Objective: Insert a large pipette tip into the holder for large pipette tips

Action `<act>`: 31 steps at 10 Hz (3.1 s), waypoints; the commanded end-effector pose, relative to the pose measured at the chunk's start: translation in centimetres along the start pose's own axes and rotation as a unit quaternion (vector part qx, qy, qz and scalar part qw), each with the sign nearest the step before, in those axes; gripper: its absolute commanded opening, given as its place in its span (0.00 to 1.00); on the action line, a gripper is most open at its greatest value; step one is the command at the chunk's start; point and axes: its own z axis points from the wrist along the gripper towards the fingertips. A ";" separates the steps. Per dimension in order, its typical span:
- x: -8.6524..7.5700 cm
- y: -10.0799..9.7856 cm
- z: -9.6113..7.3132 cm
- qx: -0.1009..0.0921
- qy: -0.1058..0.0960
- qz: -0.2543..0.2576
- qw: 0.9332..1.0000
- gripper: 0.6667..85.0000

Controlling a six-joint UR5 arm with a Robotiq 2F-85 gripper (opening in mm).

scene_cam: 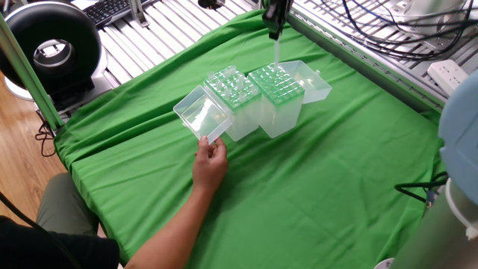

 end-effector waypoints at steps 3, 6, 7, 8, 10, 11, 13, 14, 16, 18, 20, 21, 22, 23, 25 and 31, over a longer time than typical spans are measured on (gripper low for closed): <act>-1.5 1.3 -4.7 0.007 0.014 -0.002 1.000 0.16; -2.3 2.9 -6.9 0.015 0.026 0.011 0.999 0.16; -2.7 3.6 -7.2 0.011 0.024 0.017 1.000 0.16; -3.3 4.7 -7.4 0.004 0.020 0.028 0.999 0.16; -4.9 6.4 -7.8 -0.005 0.005 0.040 0.999 0.16; -5.6 6.2 -7.7 0.001 -0.004 0.034 0.999 0.16; -6.3 7.2 -7.4 -0.003 -0.014 0.047 0.999 0.17; -6.8 7.9 -7.1 -0.007 -0.021 0.057 0.998 0.17; -7.0 8.3 -6.9 -0.006 -0.022 0.062 0.998 0.17; -7.3 8.4 -6.7 -0.004 -0.025 0.062 0.998 0.17; -8.0 8.3 -6.3 -0.002 -0.031 0.061 0.998 0.17; -8.4 7.8 -6.0 0.002 -0.033 0.055 0.998 0.17; -9.1 7.3 -5.5 0.003 -0.036 0.049 0.998 0.17; -9.5 6.9 -5.3 0.005 -0.039 0.043 0.998 0.16; -10.0 6.3 -5.0 0.007 -0.040 0.036 0.999 0.16; -11.0 5.9 -4.2 0.008 -0.050 0.034 0.998 0.16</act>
